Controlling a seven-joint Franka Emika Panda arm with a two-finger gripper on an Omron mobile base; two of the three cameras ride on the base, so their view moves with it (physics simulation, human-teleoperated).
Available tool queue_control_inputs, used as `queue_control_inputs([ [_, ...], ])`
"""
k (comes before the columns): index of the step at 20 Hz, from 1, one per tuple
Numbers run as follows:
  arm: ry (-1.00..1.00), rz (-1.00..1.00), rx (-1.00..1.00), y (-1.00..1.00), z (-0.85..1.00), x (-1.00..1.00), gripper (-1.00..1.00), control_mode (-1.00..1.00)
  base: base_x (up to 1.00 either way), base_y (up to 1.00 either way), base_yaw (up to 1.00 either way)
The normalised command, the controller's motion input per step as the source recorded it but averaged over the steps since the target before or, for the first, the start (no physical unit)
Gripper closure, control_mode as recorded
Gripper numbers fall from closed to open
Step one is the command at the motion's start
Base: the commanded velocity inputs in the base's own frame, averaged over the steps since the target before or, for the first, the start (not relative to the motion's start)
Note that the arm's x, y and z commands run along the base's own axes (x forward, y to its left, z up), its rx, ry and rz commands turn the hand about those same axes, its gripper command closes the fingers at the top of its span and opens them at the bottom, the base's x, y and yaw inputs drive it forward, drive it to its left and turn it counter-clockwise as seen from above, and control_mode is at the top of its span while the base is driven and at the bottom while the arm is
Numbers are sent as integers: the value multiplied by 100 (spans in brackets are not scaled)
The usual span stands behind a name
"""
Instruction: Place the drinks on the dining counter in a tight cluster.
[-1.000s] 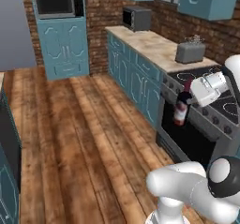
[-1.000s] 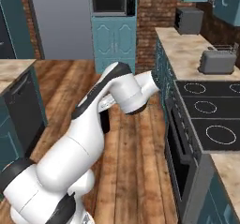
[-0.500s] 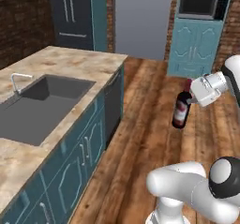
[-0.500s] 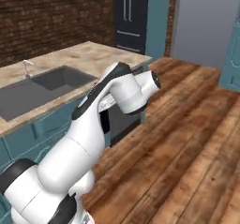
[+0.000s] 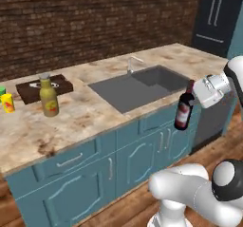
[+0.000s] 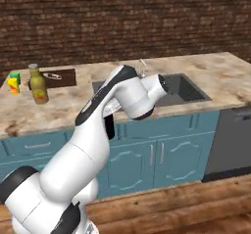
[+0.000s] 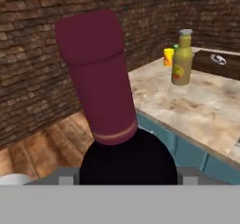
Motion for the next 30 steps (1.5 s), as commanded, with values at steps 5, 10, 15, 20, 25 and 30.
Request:
queue_control_inputs([
  [5, 0, 0, 0, 0, 0, 0, 100, 100, 9, 0, 100],
  [10, 0, 0, 0, 0, 0, 0, 100, 100, 93, -33, 55],
  [15, 0, 0, 0, 0, 0, 0, 100, 100, 72, -30, 11],
  [20, 0, 0, 0, 0, 0, 0, 100, 100, 54, -11, -12],
  [25, 0, 0, 0, 0, 0, 0, 100, 100, 53, 2, -35],
  [30, 0, 0, 0, 0, 0, 0, 100, 100, 56, 19, -33],
])
